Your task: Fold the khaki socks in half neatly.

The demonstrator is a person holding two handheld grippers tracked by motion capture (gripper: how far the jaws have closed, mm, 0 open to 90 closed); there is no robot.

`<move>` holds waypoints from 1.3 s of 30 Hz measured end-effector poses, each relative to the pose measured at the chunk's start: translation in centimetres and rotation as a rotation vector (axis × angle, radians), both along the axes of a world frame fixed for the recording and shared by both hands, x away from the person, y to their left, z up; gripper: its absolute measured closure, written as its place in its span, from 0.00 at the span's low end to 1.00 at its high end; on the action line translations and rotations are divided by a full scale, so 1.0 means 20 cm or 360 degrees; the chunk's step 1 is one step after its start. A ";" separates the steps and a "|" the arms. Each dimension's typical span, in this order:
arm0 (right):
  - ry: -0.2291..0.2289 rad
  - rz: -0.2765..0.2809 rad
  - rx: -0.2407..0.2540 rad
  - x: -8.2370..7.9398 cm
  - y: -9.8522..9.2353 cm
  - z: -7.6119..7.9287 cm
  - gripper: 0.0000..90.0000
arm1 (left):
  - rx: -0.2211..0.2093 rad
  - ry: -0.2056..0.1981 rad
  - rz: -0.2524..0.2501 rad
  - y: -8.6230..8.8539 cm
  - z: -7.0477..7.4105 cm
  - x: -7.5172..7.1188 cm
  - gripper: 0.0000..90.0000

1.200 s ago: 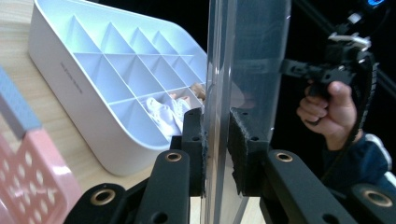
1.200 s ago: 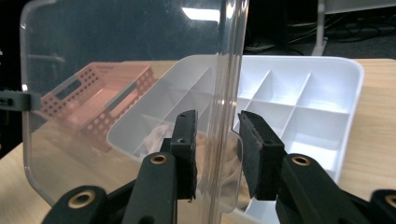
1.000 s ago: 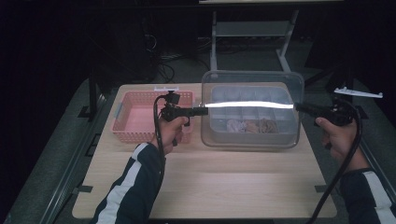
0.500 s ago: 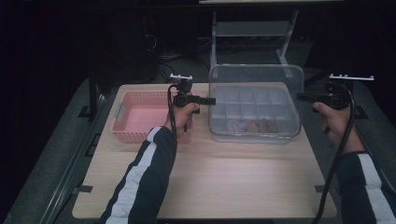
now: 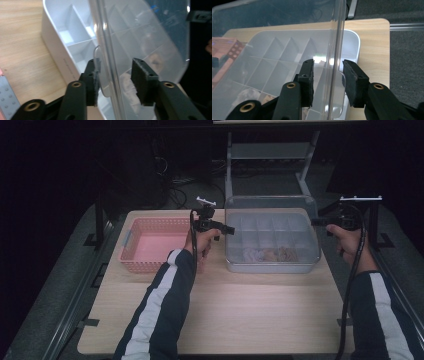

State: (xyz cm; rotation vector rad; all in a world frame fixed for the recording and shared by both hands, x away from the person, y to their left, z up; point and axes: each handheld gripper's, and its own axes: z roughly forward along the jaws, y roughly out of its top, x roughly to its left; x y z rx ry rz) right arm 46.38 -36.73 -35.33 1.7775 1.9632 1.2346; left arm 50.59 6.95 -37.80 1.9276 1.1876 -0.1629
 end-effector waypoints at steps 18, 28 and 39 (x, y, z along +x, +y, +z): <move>0.0070 -0.0076 0.0044 0.13 -0.02 -0.24 0.62 | 0.0196 0.0032 0.0040 -0.08 -0.13 0.04 0.37; 0.0075 0.0054 -0.0130 0.07 0.00 -0.25 0.47 | 0.0279 -0.0039 -0.0003 -0.06 -0.11 -0.04 0.30; 0.0060 0.0216 -0.0043 0.01 0.01 -0.30 0.36 | 0.0397 -0.0094 -0.0115 -0.12 -0.10 -0.05 0.24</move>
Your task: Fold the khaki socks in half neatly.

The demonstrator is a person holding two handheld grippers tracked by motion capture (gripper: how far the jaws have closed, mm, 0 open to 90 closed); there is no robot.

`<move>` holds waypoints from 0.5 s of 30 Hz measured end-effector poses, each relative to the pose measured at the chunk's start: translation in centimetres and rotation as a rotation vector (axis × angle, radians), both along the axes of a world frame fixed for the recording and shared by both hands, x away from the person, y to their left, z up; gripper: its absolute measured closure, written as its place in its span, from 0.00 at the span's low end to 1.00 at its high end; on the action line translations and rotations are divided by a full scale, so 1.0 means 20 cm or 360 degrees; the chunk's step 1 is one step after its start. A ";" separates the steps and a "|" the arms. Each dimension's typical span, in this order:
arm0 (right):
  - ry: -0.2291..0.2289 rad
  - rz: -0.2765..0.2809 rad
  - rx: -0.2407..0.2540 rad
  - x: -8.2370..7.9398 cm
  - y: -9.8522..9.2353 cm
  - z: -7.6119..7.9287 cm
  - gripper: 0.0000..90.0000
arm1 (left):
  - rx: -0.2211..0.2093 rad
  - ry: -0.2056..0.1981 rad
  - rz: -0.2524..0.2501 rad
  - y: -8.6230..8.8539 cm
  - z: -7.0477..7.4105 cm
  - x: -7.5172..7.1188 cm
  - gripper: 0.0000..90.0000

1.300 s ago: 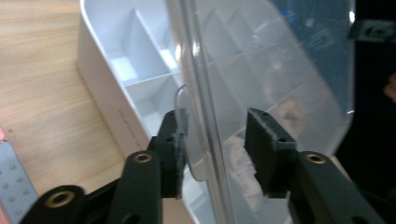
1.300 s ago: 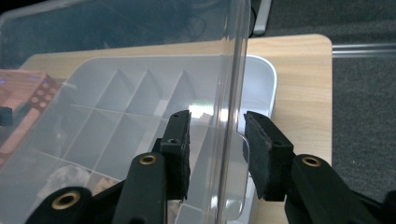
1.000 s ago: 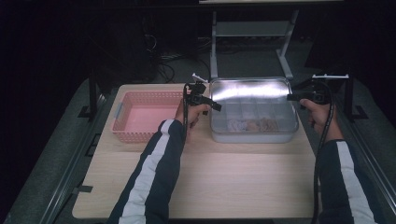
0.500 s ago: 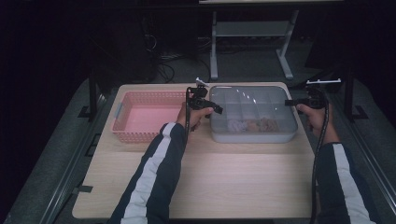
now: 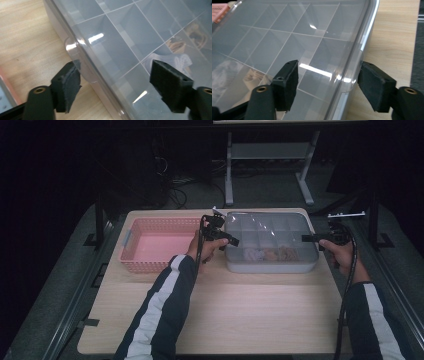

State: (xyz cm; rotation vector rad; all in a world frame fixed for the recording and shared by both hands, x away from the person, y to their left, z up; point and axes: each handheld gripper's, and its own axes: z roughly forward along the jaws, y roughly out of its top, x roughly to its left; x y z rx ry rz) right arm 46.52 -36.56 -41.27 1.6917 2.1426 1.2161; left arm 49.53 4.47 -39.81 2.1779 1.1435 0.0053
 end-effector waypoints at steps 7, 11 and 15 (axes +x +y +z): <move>-0.0022 -0.0052 -0.0033 -0.01 0.01 0.01 0.35 | 0.0075 0.0005 -0.0004 -0.06 0.00 0.02 0.15; -0.0028 -0.0074 -0.0031 -0.02 0.01 0.02 0.36 | 0.0078 0.0009 0.0043 -0.08 0.00 0.03 0.13; -0.0015 -0.0106 -0.0001 -0.02 0.00 0.01 0.37 | 0.0015 -0.0047 0.0057 -0.05 0.02 0.02 0.14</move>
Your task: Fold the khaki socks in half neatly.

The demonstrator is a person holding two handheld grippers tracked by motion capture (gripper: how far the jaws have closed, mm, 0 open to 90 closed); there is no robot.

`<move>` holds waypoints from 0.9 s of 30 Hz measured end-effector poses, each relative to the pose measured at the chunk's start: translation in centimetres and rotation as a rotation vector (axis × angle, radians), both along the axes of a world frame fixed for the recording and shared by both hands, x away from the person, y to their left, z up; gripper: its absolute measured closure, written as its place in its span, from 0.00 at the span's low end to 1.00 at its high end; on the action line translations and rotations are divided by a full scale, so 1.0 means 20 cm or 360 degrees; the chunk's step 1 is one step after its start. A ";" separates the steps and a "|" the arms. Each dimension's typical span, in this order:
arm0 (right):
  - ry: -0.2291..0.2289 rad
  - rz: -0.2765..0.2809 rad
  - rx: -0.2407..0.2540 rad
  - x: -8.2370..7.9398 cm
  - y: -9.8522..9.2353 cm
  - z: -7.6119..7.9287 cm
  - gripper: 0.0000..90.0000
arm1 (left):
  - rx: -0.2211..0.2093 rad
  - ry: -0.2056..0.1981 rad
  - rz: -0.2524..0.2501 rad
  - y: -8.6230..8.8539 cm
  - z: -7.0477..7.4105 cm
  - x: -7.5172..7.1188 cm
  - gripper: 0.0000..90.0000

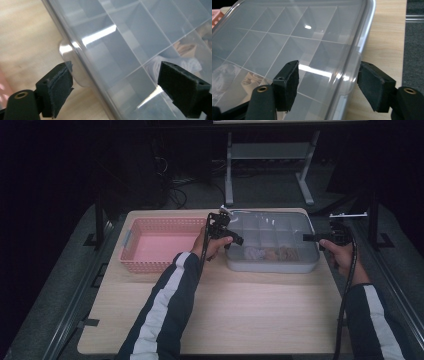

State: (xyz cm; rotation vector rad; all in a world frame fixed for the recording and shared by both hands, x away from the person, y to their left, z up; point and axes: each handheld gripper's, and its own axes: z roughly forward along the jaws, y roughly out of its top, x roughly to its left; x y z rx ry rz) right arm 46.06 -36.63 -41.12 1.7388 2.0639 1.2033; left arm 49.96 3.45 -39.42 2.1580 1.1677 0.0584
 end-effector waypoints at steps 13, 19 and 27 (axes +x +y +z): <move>0.0008 0.0121 0.0011 -0.06 -0.01 -0.01 0.33 | -0.0053 -0.0011 0.0016 0.08 0.01 -0.03 0.31; -0.0049 0.0077 0.0047 -0.05 -0.02 -0.01 0.37 | 0.0023 -0.0103 -0.0025 0.04 0.05 -0.02 0.31; -0.0047 -0.0018 -0.0009 -0.02 0.02 -0.01 0.36 | -0.0100 -0.0086 0.0067 0.09 0.06 0.00 0.29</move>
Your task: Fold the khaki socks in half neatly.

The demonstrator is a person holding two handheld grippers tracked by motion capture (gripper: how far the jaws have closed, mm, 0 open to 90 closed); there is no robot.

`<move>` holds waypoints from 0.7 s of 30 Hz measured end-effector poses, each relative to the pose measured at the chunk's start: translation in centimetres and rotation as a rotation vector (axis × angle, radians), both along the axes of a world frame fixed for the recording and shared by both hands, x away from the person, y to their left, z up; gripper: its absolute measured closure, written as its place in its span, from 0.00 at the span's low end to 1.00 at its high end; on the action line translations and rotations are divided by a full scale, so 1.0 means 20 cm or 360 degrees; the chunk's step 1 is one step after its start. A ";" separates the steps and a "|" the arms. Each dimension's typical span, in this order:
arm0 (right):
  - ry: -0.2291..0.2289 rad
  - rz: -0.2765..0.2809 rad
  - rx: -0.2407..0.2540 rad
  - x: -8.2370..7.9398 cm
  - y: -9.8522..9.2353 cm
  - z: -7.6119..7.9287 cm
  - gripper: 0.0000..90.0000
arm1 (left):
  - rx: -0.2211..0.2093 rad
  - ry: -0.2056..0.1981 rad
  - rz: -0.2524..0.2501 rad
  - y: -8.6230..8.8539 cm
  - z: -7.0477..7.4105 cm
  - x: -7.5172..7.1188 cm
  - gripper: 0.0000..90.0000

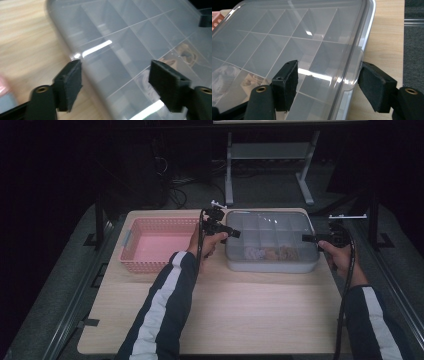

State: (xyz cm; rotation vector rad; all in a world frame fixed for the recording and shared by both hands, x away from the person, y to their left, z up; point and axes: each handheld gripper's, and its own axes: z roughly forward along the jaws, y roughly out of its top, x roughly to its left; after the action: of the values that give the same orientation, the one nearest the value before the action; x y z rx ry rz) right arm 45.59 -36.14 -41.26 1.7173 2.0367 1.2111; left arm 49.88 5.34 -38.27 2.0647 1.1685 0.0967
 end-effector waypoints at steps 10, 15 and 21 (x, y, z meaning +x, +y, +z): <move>-0.0003 0.0034 0.0042 -0.05 -0.06 -0.02 0.35 | -0.0023 0.0243 -0.0158 -0.02 -0.10 -0.02 0.28; 0.0012 0.0099 0.0106 -0.07 -0.06 -0.03 0.36 | 0.0084 0.0182 -0.0172 -0.08 -0.07 -0.04 0.21; 0.0008 0.0084 0.0080 -0.07 -0.04 -0.03 0.34 | 0.0257 0.0130 -0.0170 -0.15 -0.05 -0.06 0.13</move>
State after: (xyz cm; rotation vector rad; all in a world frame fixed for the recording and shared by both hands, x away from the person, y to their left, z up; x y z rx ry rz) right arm 44.20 -36.85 -41.88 1.7007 2.0840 1.2857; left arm 48.77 2.37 -39.28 2.2885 1.1281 0.0573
